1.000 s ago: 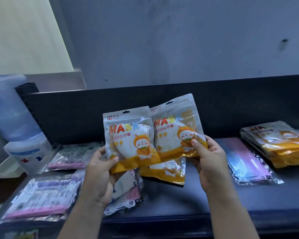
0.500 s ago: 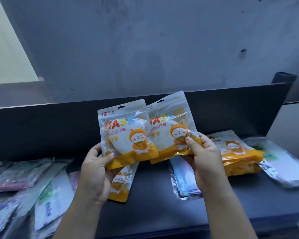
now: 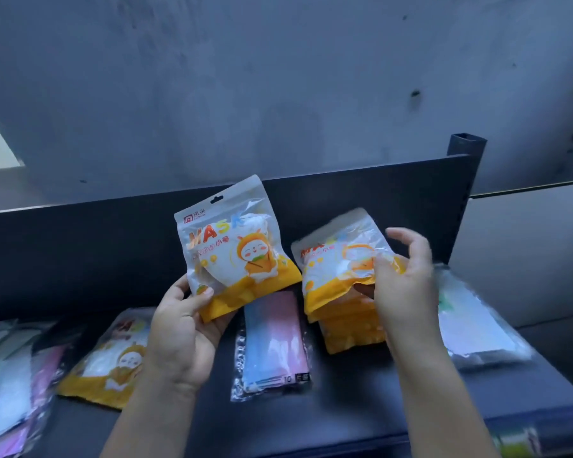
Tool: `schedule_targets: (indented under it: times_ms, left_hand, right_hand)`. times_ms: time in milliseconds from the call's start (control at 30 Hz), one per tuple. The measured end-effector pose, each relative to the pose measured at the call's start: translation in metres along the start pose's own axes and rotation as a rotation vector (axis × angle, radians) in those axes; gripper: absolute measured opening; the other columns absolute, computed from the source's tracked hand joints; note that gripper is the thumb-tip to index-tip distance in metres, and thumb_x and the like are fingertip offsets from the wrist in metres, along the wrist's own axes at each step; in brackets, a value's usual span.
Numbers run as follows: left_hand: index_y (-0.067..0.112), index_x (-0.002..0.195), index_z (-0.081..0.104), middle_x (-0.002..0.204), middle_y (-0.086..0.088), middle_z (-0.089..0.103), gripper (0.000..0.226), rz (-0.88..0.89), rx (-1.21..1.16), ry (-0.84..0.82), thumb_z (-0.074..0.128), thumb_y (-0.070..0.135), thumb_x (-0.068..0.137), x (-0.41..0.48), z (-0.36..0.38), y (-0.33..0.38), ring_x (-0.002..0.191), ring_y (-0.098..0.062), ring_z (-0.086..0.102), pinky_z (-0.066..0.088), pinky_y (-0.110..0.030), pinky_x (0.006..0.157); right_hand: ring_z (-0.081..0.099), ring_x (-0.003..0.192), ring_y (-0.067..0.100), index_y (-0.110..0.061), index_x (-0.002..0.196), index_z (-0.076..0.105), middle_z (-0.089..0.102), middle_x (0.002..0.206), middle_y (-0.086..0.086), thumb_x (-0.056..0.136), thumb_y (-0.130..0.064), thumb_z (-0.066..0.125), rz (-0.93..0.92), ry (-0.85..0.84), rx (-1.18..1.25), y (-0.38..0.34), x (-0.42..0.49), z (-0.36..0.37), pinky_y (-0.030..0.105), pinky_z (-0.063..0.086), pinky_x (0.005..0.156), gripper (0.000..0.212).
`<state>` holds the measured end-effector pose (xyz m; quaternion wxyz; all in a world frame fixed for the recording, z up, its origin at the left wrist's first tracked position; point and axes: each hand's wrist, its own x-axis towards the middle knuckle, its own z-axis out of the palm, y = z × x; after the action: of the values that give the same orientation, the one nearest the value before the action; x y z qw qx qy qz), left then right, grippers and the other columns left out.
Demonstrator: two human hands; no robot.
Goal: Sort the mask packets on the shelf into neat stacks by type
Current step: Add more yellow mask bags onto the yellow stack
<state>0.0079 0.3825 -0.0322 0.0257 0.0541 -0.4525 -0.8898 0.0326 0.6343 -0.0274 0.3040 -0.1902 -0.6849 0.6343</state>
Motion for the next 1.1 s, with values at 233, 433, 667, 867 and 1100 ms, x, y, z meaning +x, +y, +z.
schedule_targets:
  times_ms: [233, 433, 667, 867, 1100]
  left_hand:
    - [0.002, 0.136, 0.058, 0.124, -0.023, 0.073, 0.040, -0.031, -0.024, 0.023, 0.042, -0.007, 0.100, -0.007, 0.029, -0.035, 0.107, -0.036, 0.074, 0.065, -0.039, 0.073]
    - [0.002, 0.134, 0.059, 0.120, -0.023, 0.074, 0.039, -0.035, -0.037, 0.024, 0.043, -0.007, 0.100, -0.012, 0.046, -0.049, 0.102, -0.038, 0.076, 0.064, -0.039, 0.067]
    - [-0.002, 0.132, 0.060, 0.122, -0.025, 0.072, 0.038, -0.077, 0.002, 0.020, 0.047, -0.005, 0.097, -0.012, 0.045, -0.067, 0.108, -0.040, 0.073, 0.065, -0.043, 0.080]
    - [-0.004, 0.130, 0.062, 0.123, -0.024, 0.073, 0.036, -0.101, 0.016, -0.009, 0.051, -0.004, 0.095, -0.018, 0.048, -0.081, 0.109, -0.037, 0.072, 0.064, -0.040, 0.085]
    - [-0.001, 0.135, 0.057, 0.122, -0.023, 0.073, 0.047, -0.060, 0.084, -0.051, 0.062, -0.005, 0.089, -0.020, 0.066, -0.093, 0.110, -0.038, 0.073, 0.064, -0.040, 0.084]
  right_hand:
    - [0.066, 0.072, 0.013, -0.033, 0.108, 0.071, 0.070, 0.096, -0.005, 0.094, -0.016, 0.052, 0.129, -0.033, -0.194, 0.009, 0.038, -0.036, 0.019, 0.050, 0.044, 0.030]
    - [0.055, 0.080, 0.018, -0.022, 0.134, 0.065, 0.070, 0.125, 0.004, 0.095, -0.022, 0.056, 0.100, -0.095, -0.435, 0.021, 0.045, -0.044, 0.023, 0.039, 0.057, 0.040]
    - [0.059, 0.113, 0.027, -0.027, 0.137, 0.061, 0.069, 0.122, 0.002, 0.095, -0.033, 0.053, 0.113, -0.204, -0.585, 0.031, 0.051, -0.041, 0.032, 0.057, 0.085, 0.043]
    - [0.050, 0.075, 0.001, -0.026, 0.139, 0.060, 0.058, 0.112, -0.005, 0.097, -0.032, 0.059, 0.199, -0.346, -0.461, 0.040, 0.058, -0.041, 0.012, 0.042, 0.036, 0.043]
    - [0.054, 0.127, 0.026, -0.015, 0.071, 0.075, 0.066, 0.127, -0.005, 0.096, -0.049, 0.054, 0.037, -0.163, -0.457, 0.036, 0.051, -0.034, 0.034, 0.055, 0.053, 0.047]
